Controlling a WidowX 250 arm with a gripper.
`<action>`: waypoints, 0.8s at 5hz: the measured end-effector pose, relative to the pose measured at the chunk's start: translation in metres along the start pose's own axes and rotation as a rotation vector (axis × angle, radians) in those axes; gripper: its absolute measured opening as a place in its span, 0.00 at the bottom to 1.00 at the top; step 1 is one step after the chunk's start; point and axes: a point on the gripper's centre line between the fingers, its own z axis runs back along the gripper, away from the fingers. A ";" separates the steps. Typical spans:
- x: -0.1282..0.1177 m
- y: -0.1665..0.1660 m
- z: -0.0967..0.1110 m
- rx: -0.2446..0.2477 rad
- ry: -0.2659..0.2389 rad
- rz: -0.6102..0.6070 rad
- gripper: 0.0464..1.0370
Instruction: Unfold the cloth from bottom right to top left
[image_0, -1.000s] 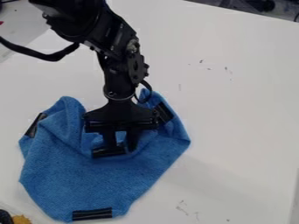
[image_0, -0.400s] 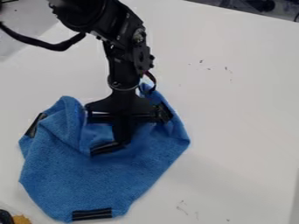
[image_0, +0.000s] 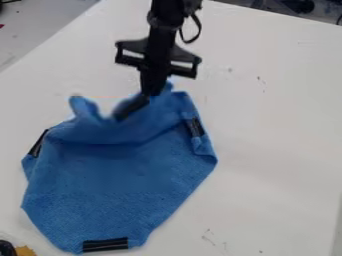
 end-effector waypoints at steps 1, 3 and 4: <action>0.050 0.005 -0.025 -0.007 0.012 -0.112 0.01; 0.111 0.004 -0.090 -0.072 0.094 -0.260 0.01; 0.126 0.001 -0.104 -0.102 0.097 -0.280 0.01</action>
